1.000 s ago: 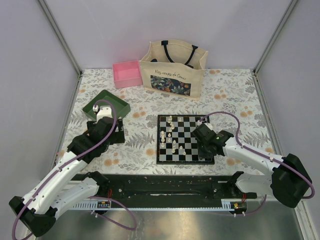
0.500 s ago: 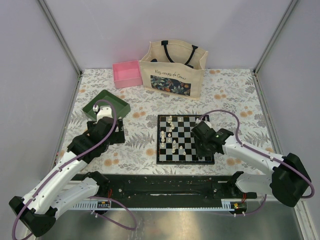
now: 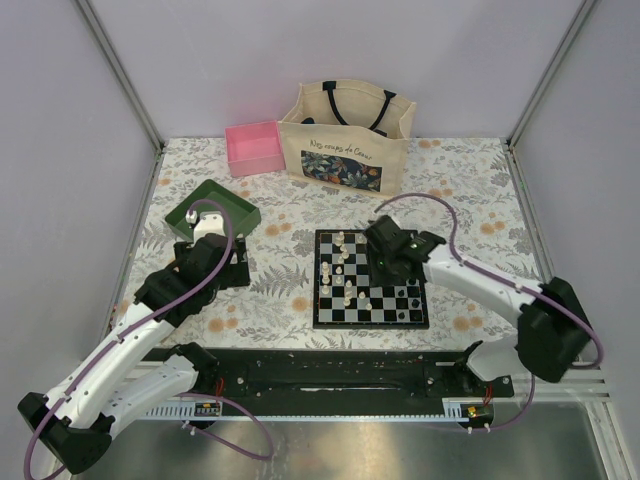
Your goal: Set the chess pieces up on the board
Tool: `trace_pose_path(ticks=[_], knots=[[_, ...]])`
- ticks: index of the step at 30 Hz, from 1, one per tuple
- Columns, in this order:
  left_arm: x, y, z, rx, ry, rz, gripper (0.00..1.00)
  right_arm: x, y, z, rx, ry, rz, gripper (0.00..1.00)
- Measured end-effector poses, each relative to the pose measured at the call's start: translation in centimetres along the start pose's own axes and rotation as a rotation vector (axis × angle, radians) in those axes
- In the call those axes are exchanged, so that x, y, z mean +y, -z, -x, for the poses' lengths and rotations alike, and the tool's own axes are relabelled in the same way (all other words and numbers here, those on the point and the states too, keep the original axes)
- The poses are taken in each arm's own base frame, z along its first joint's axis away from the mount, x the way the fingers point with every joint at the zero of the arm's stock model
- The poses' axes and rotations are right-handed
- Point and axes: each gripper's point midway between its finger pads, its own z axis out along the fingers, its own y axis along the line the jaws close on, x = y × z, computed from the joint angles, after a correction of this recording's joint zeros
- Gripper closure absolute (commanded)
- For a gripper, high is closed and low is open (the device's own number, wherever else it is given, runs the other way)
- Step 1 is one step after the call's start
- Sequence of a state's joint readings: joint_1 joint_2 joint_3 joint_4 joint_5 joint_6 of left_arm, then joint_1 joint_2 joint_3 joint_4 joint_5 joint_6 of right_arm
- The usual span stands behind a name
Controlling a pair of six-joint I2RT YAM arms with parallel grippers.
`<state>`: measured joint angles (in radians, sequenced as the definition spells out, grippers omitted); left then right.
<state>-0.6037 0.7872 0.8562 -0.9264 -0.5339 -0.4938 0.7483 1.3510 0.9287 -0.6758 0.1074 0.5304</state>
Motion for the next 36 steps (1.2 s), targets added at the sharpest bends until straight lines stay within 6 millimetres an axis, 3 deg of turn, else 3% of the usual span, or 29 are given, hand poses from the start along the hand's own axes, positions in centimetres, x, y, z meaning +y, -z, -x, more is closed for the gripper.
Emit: trace_pose_path(ticks=[7, 13, 17, 24, 36], knots=[[0.0, 0.0, 0.0, 0.000, 0.000, -0.001, 0.01, 3.7, -2.1, 6.6, -0.058, 0.051, -0.004, 0.58], [0.0, 0.1, 0.0, -0.002, 0.001, -0.002, 0.01, 5.9, -2.8, 10.3, -0.100, 0.080, 0.020, 0.58], [0.0, 0.1, 0.1, -0.005, 0.004, -0.004, 0.01, 5.9, -4.1, 11.1, -0.088, 0.084, 0.010, 0.58], [0.0, 0.1, 0.1, -0.005, 0.003, -0.003, 0.01, 4.3, -7.0, 10.2, -0.009, 0.079, -0.029, 0.58], [0.0, -0.1, -0.1, 0.004, -0.003, 0.001, 0.01, 5.1, -7.6, 11.3, -0.019, 0.082, -0.015, 0.62]])
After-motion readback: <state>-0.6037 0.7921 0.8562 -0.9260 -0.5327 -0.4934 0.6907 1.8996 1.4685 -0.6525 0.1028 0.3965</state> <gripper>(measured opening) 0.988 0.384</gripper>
